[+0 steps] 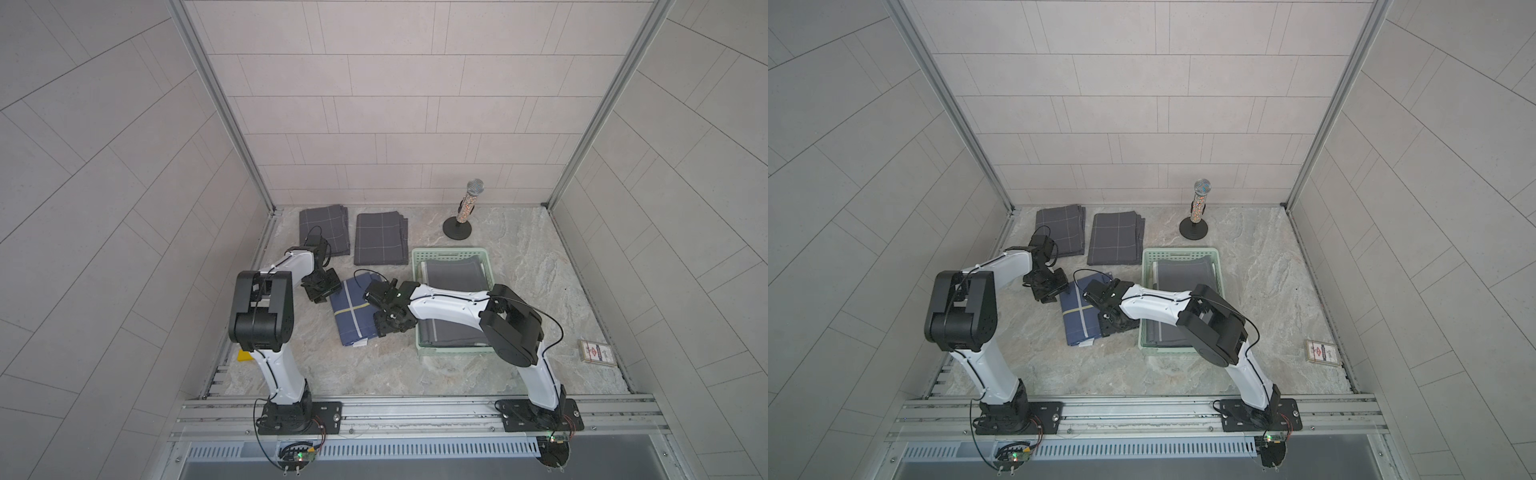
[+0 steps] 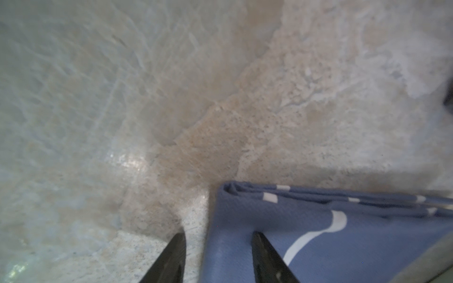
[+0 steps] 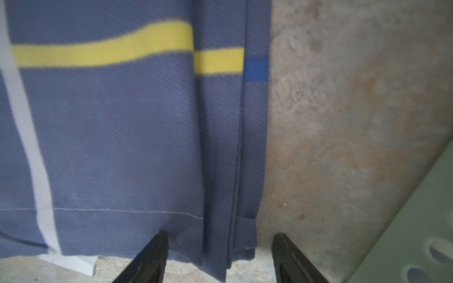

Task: Put the folded pillowcase in the basket
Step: Pick up the pillowcase at the center of the board, then place the pillowcase in the basket.

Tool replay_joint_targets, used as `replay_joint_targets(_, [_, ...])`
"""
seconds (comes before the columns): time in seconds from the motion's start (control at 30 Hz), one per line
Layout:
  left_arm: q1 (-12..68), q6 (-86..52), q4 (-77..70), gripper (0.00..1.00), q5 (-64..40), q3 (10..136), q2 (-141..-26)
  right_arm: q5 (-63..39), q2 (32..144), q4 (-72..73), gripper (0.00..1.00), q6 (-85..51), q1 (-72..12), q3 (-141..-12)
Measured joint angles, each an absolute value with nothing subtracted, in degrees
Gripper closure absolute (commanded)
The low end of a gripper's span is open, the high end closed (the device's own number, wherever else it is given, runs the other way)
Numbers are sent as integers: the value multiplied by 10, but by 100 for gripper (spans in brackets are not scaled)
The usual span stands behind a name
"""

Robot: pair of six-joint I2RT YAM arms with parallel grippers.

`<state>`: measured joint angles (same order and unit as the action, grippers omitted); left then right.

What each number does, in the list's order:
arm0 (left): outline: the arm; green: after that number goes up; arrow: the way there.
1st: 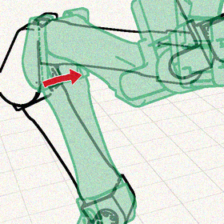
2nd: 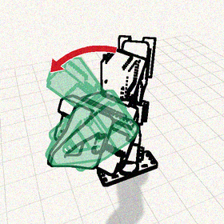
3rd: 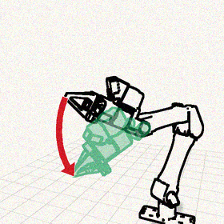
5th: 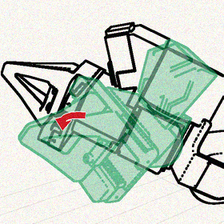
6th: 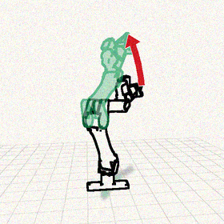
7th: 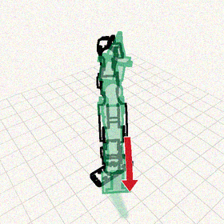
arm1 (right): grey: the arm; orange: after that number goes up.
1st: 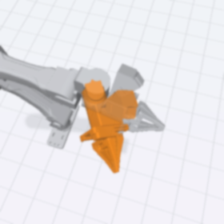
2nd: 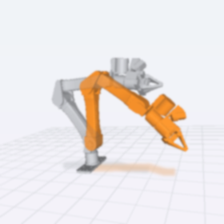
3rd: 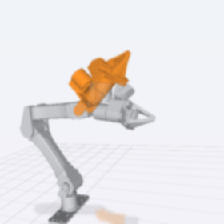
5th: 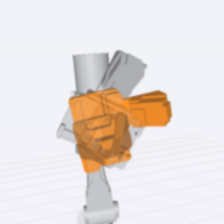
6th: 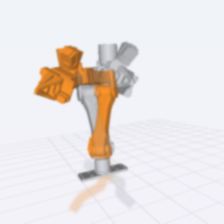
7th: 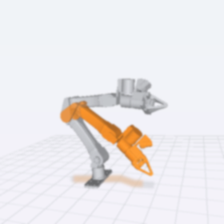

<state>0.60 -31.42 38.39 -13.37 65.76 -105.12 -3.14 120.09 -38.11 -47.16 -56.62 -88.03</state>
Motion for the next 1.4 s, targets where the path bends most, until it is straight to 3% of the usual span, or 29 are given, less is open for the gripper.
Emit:
replay_joint_targets(0.17, [5,-316,364,70,-164,652,-1051,-36,1194,-364,34,-481,-567,-867])
replay_joint_targets(0.27, [4,-315,354,79,-181,649,-1052,-38,1194,-356,42,-481,-566,-868])
replay_joint_targets(0.37, [3,-314,350,84,-191,649,-1054,-46,1198,-346,59,-480,-566,-870])
replay_joint_targets(0.47, [4,-313,348,91,-195,647,-1054,-56,1206,-336,89,-477,-566,-877])
replay_joint_targets(0.53, [4,-313,348,97,-195,646,-1054,-62,1210,-330,100,-474,-566,-881])
replay_joint_targets(0.7, [15,-312,356,100,-175,646,-1042,-63,1209,-329,100,-467,-566,-881])
replay_joint_targets(0.87, [61,-312,382,100,-138,632,-951,-53,1169,-324,100,-454,-573,-839])
replay_joint_targets(1.13, [159,-322,386,100,-102,638,-737,1,933,-350,100,-442,-577,-759])
replay_joint_targets(1.4, [298,-343,371,100,-79,773,-813,49,728,-389,100,-442,-530,-653])
